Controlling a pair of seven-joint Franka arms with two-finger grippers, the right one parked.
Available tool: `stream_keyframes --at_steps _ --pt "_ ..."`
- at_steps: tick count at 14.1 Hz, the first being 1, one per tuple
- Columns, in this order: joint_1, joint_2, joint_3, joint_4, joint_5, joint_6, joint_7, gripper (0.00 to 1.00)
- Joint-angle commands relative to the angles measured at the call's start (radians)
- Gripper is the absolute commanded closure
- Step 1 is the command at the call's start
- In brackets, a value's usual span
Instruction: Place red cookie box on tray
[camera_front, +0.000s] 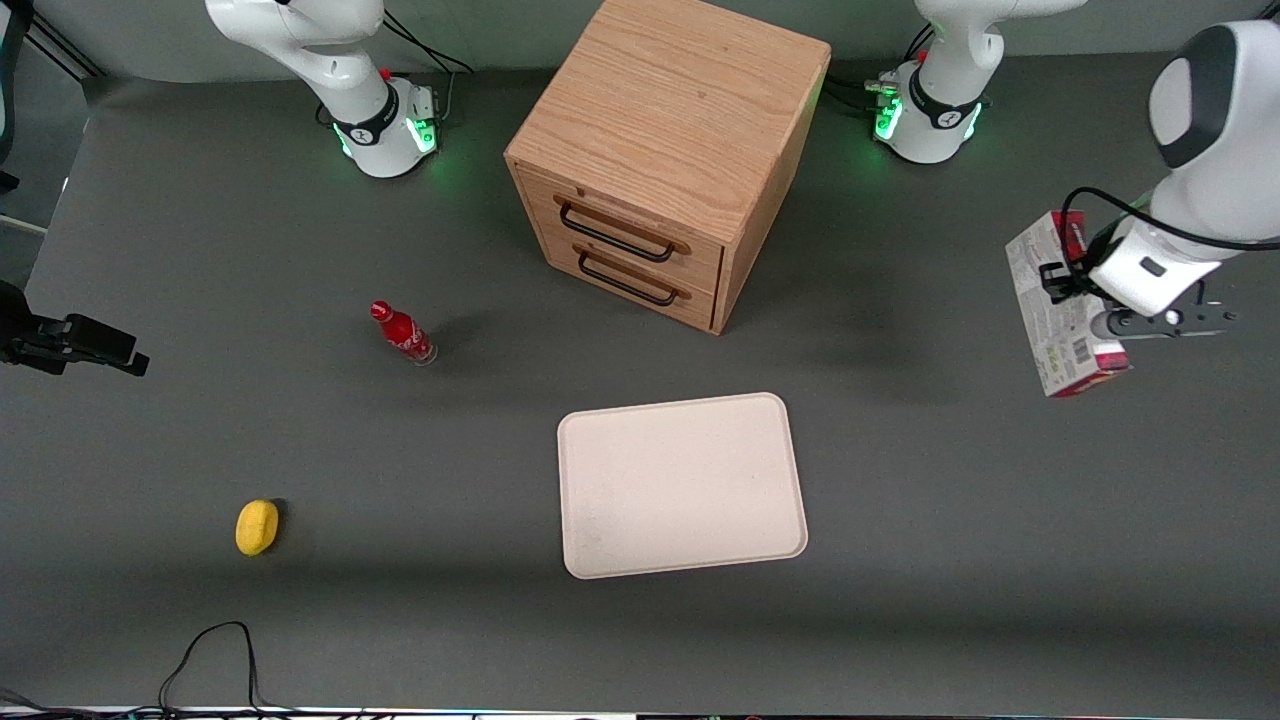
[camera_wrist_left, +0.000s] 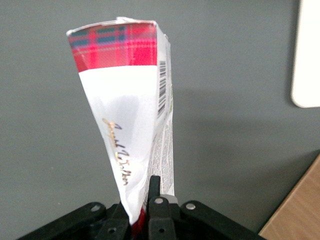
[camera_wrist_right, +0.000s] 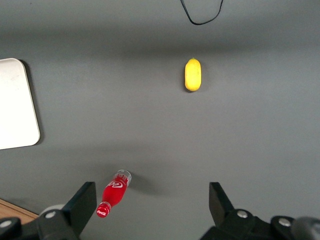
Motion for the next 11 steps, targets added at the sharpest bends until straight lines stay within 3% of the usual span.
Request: stream_keyframes --at_steps 1,5,11 --pt "-0.049 0.195 0.006 0.348 -0.002 -0.174 0.002 1.0" --pt "-0.135 0.44 0.008 0.764 -0.045 -0.375 -0.128 1.0" --pt "-0.262 0.695 -0.008 1.031 -0.045 -0.377 -0.358 1.0"
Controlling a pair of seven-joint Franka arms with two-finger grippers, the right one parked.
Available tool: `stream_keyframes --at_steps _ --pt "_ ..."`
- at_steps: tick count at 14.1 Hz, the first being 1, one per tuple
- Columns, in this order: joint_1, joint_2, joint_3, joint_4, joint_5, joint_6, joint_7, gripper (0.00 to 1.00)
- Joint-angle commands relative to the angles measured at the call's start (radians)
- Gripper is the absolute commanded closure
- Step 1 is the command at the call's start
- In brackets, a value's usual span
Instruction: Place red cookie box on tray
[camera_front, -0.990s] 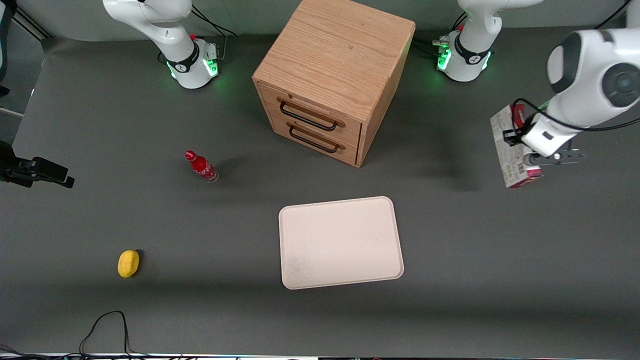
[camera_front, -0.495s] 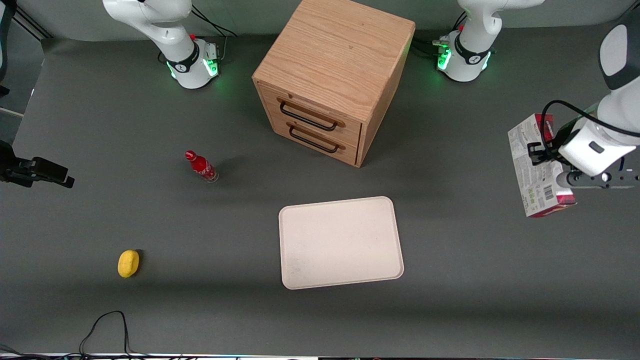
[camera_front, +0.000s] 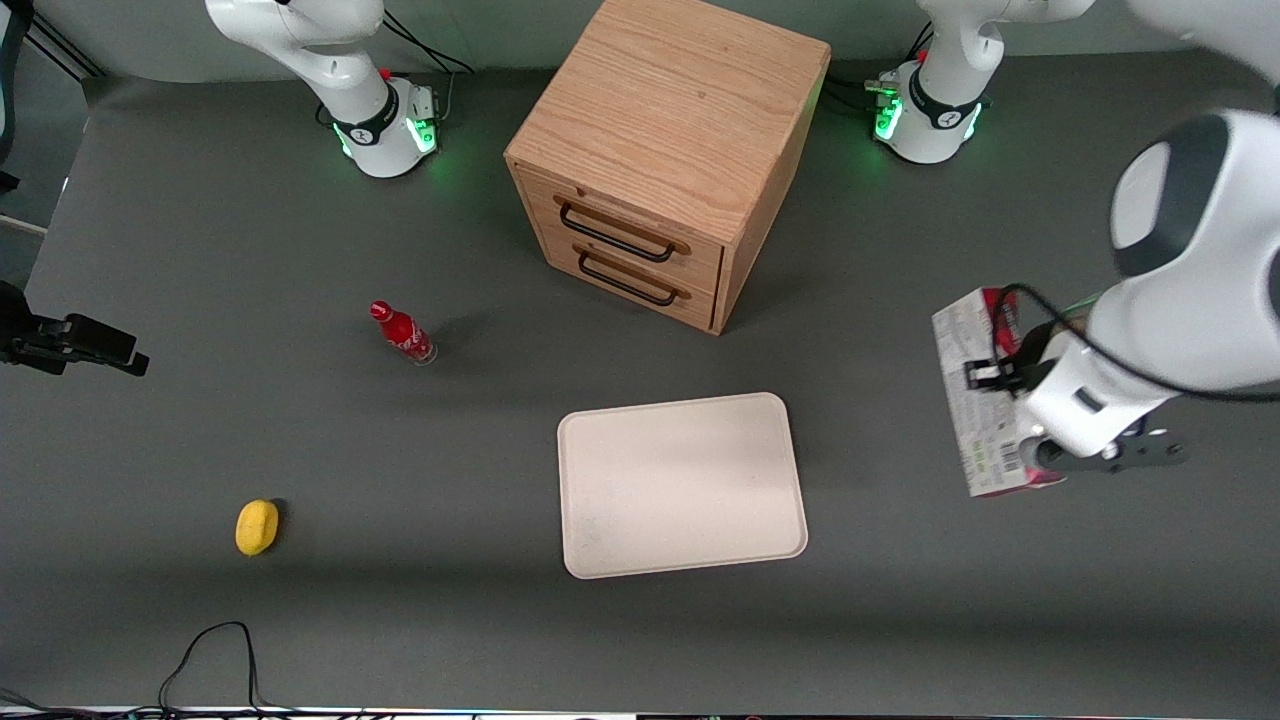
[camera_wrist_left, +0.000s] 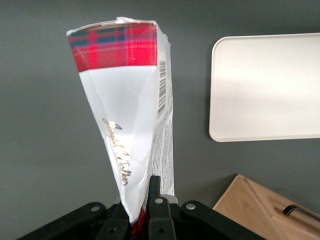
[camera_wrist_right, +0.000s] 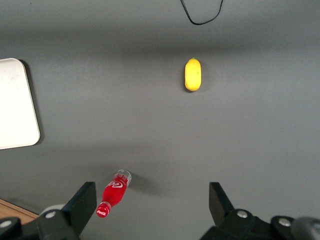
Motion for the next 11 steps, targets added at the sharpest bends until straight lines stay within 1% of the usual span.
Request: stream_keyframes --at_steps 1,4,6,8,10,11 --pt "-0.077 0.152 0.007 0.206 -0.006 -0.025 -0.131 1.0" --pt "-0.149 0.21 0.004 0.201 0.003 0.094 -0.239 1.0" --pt "-0.183 0.255 0.002 0.197 0.02 0.153 -0.274 1.0" --pt "-0.213 0.289 -0.001 0.171 0.078 0.194 -0.293 1.0" --pt "-0.236 0.295 -0.021 0.079 0.17 0.27 -0.333 1.0" --pt "-0.237 0.295 -0.047 0.024 0.202 0.326 -0.361 1.0"
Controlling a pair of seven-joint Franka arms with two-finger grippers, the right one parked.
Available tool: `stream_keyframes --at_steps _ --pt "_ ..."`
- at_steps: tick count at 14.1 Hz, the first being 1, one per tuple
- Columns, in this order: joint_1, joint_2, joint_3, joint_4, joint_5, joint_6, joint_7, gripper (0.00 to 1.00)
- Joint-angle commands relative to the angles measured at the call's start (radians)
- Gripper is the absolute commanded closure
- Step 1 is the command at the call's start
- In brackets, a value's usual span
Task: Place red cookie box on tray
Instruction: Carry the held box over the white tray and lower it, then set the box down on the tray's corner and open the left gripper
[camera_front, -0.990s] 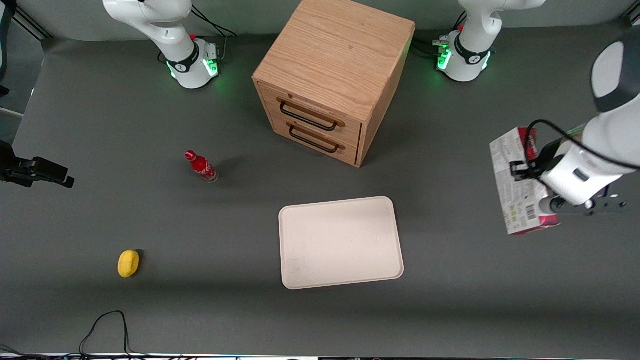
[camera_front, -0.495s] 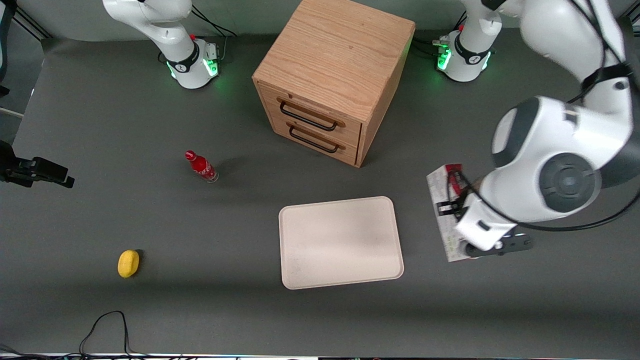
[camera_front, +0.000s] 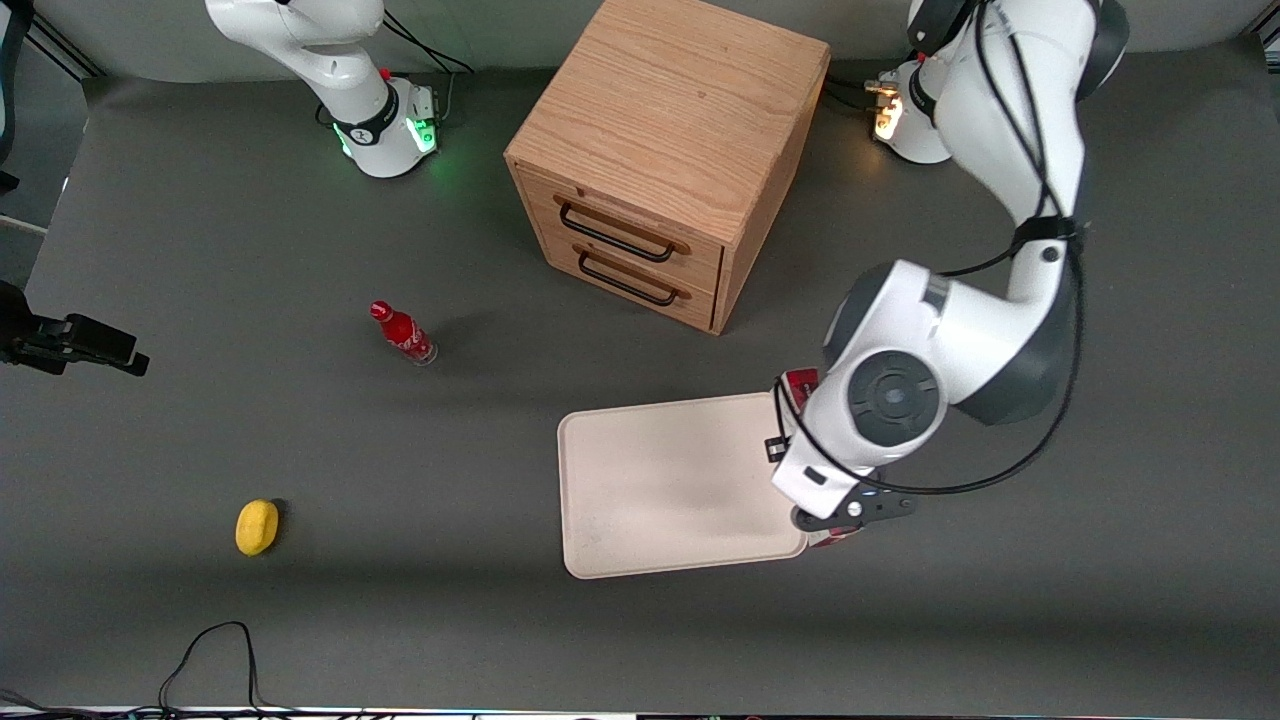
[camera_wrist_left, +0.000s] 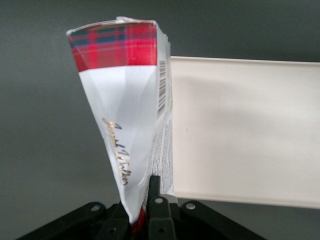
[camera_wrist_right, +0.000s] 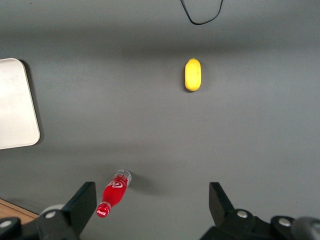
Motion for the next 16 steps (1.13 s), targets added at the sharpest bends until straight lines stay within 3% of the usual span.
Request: stream_keyframes --at_steps 1,6,14,15,16 --pt "-0.014 -0.008 -0.034 -0.125 0.085 0.131 -0.078 1.0" --pt "-0.016 -0.007 -0.035 -0.269 0.089 0.271 -0.081 1.0" --pt "-0.014 0.015 -0.035 -0.325 0.085 0.37 -0.1 1.0" --pt "-0.012 0.013 -0.035 -0.325 0.085 0.368 -0.098 0.88" --pt "-0.011 0.013 -0.034 -0.326 0.088 0.37 -0.101 0.01"
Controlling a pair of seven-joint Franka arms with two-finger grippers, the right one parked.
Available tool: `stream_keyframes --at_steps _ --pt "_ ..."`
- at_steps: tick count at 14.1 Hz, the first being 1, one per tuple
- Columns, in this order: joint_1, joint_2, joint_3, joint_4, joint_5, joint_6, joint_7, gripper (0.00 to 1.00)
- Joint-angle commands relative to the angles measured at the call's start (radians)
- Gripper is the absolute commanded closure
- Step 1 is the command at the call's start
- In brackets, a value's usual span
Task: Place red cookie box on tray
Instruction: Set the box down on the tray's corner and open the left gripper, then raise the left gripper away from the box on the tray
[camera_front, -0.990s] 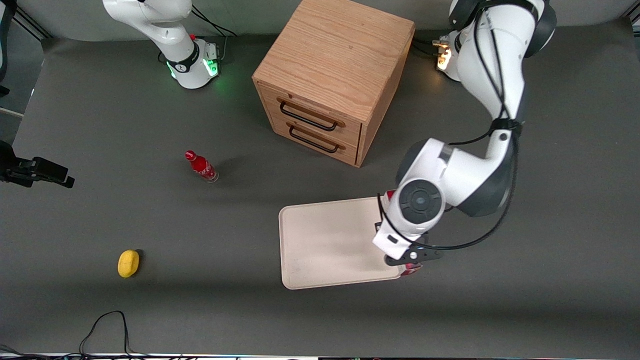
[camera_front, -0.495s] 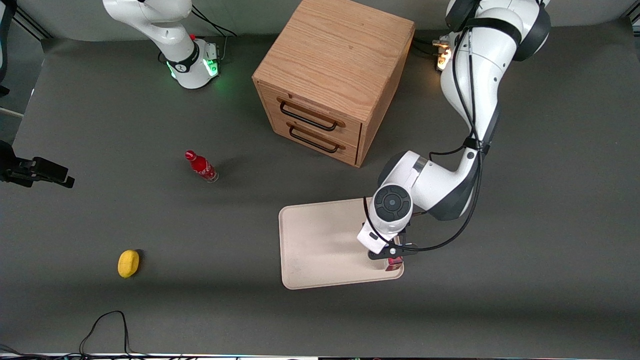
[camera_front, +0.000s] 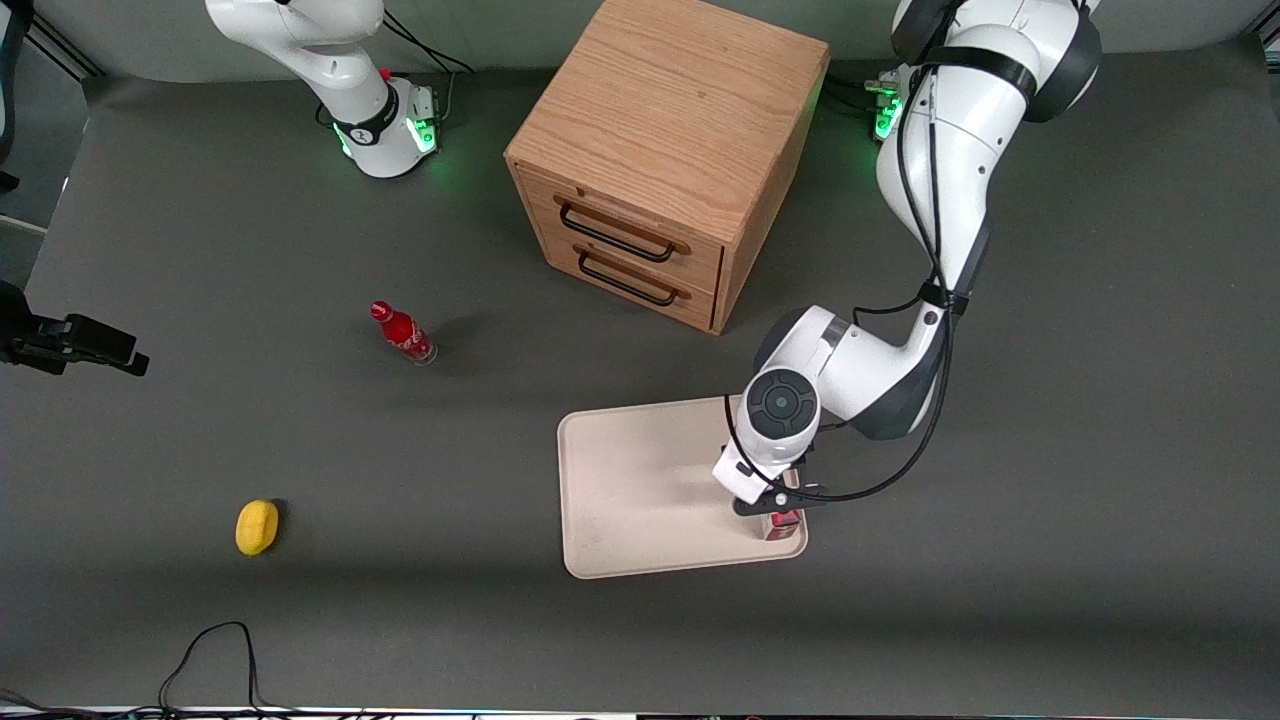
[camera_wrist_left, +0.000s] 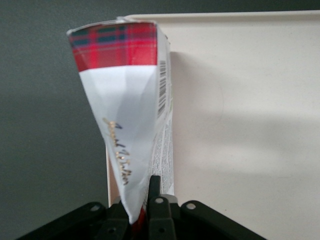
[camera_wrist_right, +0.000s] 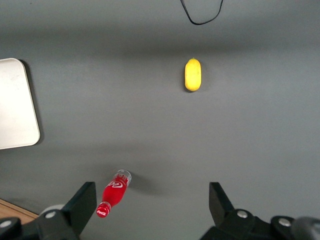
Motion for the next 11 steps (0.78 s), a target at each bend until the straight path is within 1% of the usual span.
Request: stream_keyframes --at_steps 1,4,5,7,8,10,11 --pt "0.003 -0.023 0.001 -0.018 0.02 0.013 -0.024 0.0" --pt "0.03 -0.083 0.004 -0.023 0.002 -0.003 -0.012 0.0" --pt "0.05 -0.135 0.004 -0.053 -0.009 -0.009 -0.009 0.0" --pt "0.096 -0.277 0.009 -0.168 -0.076 -0.005 0.026 0.0" --pt "0.117 -0.337 0.016 -0.208 -0.096 -0.014 0.078 0.0" --pt "0.145 -0.445 0.064 -0.268 -0.104 -0.046 0.198 0.0" --pt "0.171 -0.488 0.067 -0.273 -0.11 -0.089 0.23 0.0"
